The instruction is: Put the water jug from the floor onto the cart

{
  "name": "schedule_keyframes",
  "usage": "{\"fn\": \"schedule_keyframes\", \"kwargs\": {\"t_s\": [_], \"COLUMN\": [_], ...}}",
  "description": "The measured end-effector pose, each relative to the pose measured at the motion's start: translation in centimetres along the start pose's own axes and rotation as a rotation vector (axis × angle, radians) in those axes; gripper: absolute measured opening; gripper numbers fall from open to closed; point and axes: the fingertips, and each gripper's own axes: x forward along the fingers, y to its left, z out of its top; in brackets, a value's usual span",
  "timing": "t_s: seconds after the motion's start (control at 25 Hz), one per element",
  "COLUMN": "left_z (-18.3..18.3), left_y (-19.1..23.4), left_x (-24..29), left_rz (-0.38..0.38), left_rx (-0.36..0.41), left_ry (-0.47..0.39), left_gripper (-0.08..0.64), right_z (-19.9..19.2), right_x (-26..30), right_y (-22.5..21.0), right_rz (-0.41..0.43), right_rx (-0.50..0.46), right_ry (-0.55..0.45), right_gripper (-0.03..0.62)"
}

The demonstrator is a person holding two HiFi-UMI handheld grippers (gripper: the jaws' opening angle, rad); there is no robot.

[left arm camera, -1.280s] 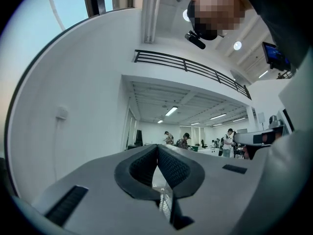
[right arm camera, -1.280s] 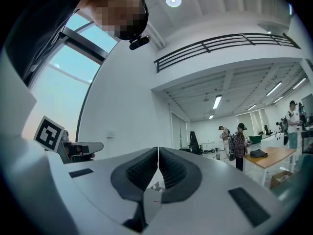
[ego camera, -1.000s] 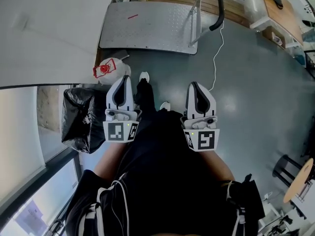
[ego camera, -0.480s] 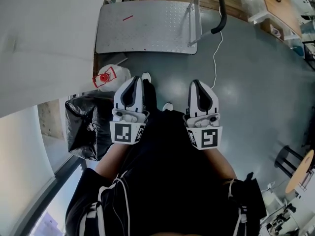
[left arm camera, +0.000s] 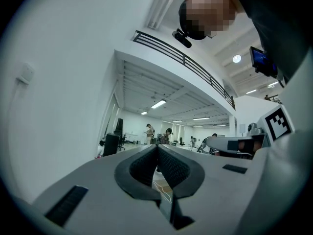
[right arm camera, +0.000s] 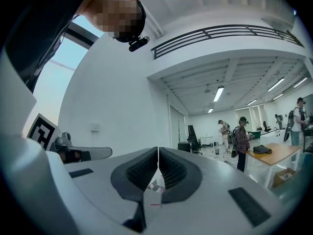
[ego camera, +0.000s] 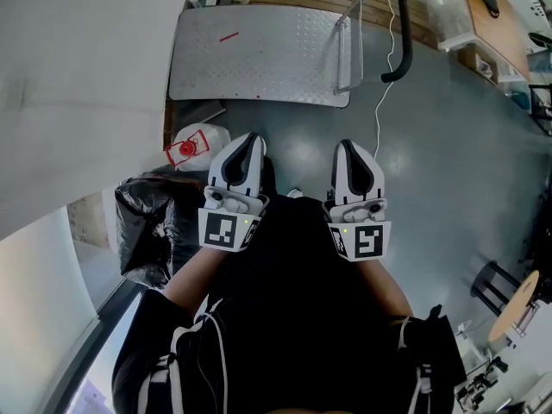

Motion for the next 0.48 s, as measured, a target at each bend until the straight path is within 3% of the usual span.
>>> {"fn": "schedule_keyframes", "kwargs": {"t_s": [0.24, 0.48], "left_z": [-1.2, -1.2], "left_y": [-1.1, 1.4], "left_x": [2.1, 3.8], "left_rz": [-0.123, -0.098], "left_rx": [0.027, 0.004], "left_ry": [0.049, 0.07], "left_gripper": [0.018, 0.018], "right_z": [0.0, 0.1], "right_x": [2.9, 6.4], "right_y": [-0.8, -0.2], "right_rz": [-0.011, 0.016], "right_rx": [-0.007, -0.018], "right_ry": [0.023, 0.041], "right_gripper": [0.02, 0.02]}}
